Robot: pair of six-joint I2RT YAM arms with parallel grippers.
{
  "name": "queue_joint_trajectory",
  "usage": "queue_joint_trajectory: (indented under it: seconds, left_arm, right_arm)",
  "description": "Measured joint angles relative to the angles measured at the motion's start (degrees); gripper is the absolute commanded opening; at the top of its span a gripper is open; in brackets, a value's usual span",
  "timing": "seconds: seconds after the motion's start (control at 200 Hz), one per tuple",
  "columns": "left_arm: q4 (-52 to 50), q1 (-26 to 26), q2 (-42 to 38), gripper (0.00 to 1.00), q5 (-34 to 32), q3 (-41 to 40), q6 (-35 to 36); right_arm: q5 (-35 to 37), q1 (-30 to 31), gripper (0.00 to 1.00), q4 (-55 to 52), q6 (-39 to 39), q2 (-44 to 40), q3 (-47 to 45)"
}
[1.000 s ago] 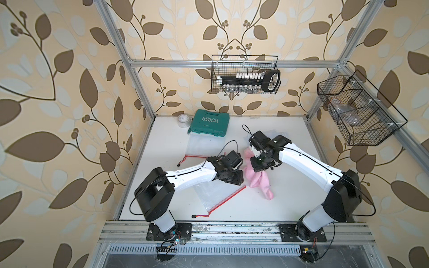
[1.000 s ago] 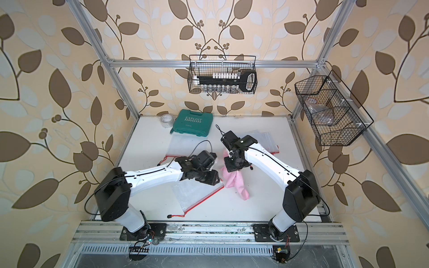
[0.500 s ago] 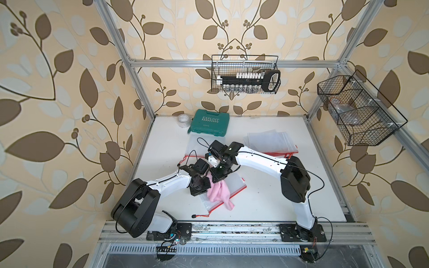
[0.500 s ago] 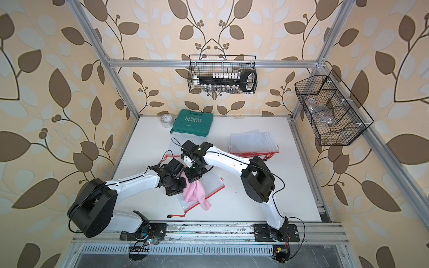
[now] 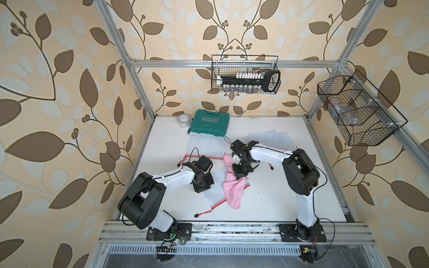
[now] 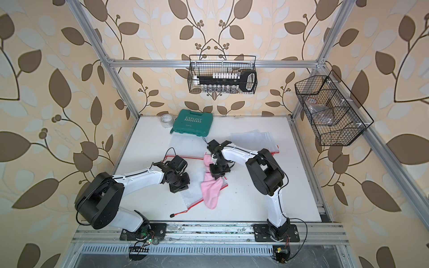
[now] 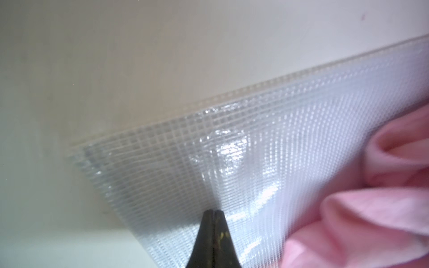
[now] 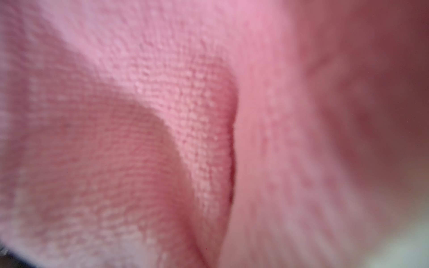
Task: Wipe the document bag
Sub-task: Wipe the dirt from the document bag.
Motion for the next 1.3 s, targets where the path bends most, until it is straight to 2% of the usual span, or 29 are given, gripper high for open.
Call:
queue_joint_trajectory:
  seconds: [0.075,0.165,0.265,0.385,0.495,0.555,0.59,0.67,0.76,0.86,0.965,1.1,1.205,1.3]
  left_arm:
    - [-0.07,0.00,0.48,0.00,0.11,0.52,0.02]
    - [0.04,0.00,1.20,0.00,0.15,1.20,0.02]
    - [-0.07,0.00,1.38,0.00,0.13,1.40,0.02]
    - [-0.09,0.00,1.38,0.00,0.11,1.44,0.02]
    - [-0.15,0.00,1.38,0.00,0.09,1.49,0.00]
    - [-0.15,0.00,1.38,0.00,0.04,1.49,0.00]
    - [0.20,-0.02,1.40,0.00,0.11,1.49,0.00]
    - [0.85,-0.02,1.51,0.00,0.02,1.49,0.00]
    - [0.85,-0.02,1.51,0.00,0.00,1.49,0.00]
    - [0.70,-0.02,1.64,0.00,-0.04,1.68,0.00]
    - [-0.11,-0.02,2.25,0.00,-0.02,2.45,0.02]
    - [-1.14,0.00,2.67,0.00,-0.39,3.23,0.02]
    - [-2.05,0.00,2.64,0.00,-1.42,3.54,0.33]
    - [-3.08,0.00,2.29,0.00,-2.27,3.56,0.50]
  right_arm:
    - [5.31,-1.05,0.00,-2.43,-1.36,-2.40,0.24]
    - [5.75,2.49,0.00,-5.29,-3.65,-2.62,3.72]
    - [0.52,9.77,0.00,-5.11,-5.33,-0.02,10.43]
    - [-10.08,15.50,0.00,-0.63,-4.68,5.05,15.26]
    - [-15.08,14.08,0.00,3.21,-2.71,9.07,13.09]
    - [-15.17,10.82,0.00,4.76,-1.79,9.42,8.39]
    - [-17.88,7.87,0.00,5.20,-1.60,8.61,5.84]
    - [-13.33,1.60,0.00,5.07,-1.81,4.24,0.85]
    - [-4.15,-5.46,0.00,3.21,-2.51,-1.29,-4.28]
    - [5.27,-8.63,0.00,-0.33,-3.28,-6.36,-7.32]
    - [7.72,-5.51,0.00,-2.69,-4.42,-8.85,-6.49]
    - [5.53,2.10,0.00,-2.27,-4.72,-8.33,-3.15]
    - [3.19,6.05,0.00,-0.81,-4.52,-5.57,-0.96]
    - [2.29,6.40,0.00,0.22,-4.20,-1.14,-0.79]
